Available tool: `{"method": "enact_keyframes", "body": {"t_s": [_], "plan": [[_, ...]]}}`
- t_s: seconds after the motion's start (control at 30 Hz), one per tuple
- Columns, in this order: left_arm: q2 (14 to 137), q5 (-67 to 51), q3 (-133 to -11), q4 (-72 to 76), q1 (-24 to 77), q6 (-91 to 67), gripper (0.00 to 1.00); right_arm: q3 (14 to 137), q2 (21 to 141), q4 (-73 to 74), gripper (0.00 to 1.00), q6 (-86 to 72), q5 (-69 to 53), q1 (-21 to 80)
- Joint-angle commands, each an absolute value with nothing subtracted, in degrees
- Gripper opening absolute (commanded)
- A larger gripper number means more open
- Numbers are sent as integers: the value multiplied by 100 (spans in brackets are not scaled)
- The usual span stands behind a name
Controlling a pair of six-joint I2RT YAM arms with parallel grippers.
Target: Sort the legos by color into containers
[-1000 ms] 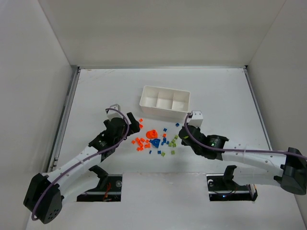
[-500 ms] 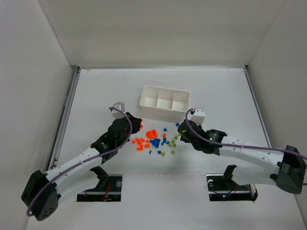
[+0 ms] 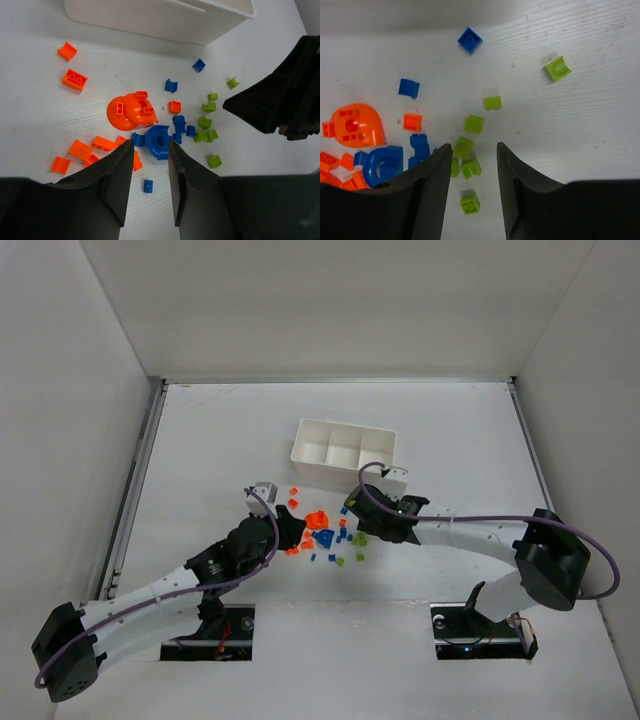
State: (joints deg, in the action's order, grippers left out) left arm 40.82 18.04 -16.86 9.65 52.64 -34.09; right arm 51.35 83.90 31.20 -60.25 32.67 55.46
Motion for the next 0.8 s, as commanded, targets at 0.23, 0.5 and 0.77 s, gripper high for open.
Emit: {"method": "enact_keyframes", "body": {"t_s": [0.23,0.5,0.77], "plan": [[4482,1793,-1845,1397,5769,-3208,29,5318,8587,2892,45,-5889,2901,5102],[4754,1793,-1872,1511,6270,-3094,27,4554,8095,2593,45,-5634,3190,4672],[5343,1846,-2100,1626,6982,-2769,30,4122,7954,2005,54,-5187,3068,4092]]}}
